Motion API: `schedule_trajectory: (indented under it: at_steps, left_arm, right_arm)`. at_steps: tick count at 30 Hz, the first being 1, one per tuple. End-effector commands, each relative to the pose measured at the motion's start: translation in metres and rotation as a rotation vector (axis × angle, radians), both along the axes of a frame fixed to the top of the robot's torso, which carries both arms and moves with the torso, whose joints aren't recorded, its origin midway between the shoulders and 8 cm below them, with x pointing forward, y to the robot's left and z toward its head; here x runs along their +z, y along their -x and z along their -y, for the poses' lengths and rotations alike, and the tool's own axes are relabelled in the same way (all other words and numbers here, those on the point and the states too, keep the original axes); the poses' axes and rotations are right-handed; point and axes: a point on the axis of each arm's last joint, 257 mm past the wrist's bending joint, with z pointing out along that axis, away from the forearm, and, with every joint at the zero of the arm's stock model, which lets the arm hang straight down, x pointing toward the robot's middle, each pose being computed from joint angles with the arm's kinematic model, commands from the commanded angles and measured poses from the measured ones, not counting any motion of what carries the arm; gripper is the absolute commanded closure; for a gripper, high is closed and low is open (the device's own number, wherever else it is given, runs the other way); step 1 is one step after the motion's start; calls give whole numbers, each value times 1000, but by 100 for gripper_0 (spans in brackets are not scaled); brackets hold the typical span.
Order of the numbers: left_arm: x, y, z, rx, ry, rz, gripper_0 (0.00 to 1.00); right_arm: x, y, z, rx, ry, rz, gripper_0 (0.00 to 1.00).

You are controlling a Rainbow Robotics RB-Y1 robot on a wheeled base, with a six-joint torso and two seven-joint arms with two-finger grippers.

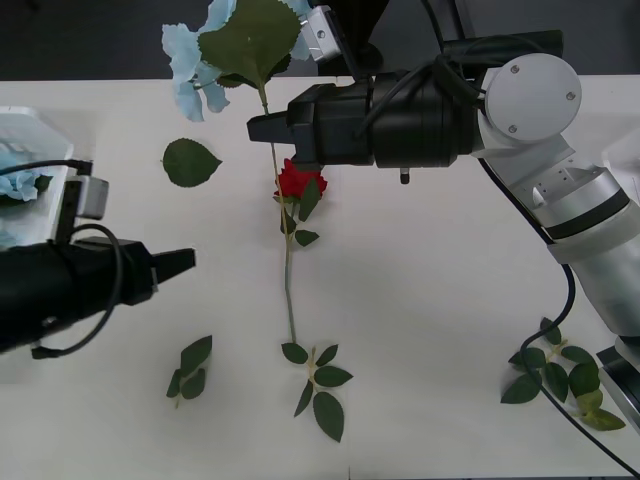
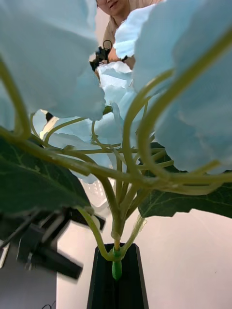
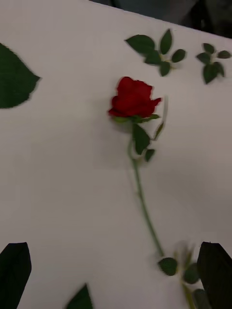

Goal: Place the red flowers into the right box and the blue flowers into the left box. If a person shows an open palm, hand one flower to the person first, then continue sorting.

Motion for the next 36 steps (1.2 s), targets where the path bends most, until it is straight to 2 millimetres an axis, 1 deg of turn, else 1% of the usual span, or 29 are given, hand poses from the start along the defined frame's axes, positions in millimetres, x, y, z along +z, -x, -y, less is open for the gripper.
schedule_trajectory:
  at_steps: [1,5,7,8,11,13,15,16,17,18,19,23,30,36]
  left_arm:
    - [23,12,80,-104,159,63,0]
    - [32,19,123,-157,235,78,0]
    - [43,15,141,-172,252,113,0]
    - [46,12,146,-173,252,126,0]
    - [63,-4,159,-172,243,198,0]
    - [70,-13,162,-166,223,238,0]
    - [73,-20,162,-161,198,269,0]
    - [73,-22,165,-164,182,283,30]
    - [72,-23,166,-164,178,285,53]
    - [73,-24,167,-162,173,292,84]
    - [72,-26,166,-161,168,297,100]
    - [72,-31,162,-153,172,318,100]
    - [72,-27,176,-185,180,333,100]
    - [70,-29,170,-185,158,337,100]
  right_arm:
    - [26,12,-20,47,-33,35,100]
    - [24,13,-21,50,-31,32,100]
    - [24,14,-21,49,-31,29,100]
    - [24,14,-21,50,-32,27,100]
    - [24,14,-22,51,-31,26,100]
    - [24,15,-22,52,-32,27,100]
    - [24,14,-22,50,-33,26,100]
    - [24,14,-22,49,-33,25,100]
    - [25,14,-22,49,-34,25,100]
    - [24,14,-22,48,-34,24,100]
    - [24,14,-22,48,-34,26,100]
    - [25,13,-22,44,-38,25,100]
    - [27,12,-22,40,-46,25,100]
    - [28,12,-22,39,-48,27,100]
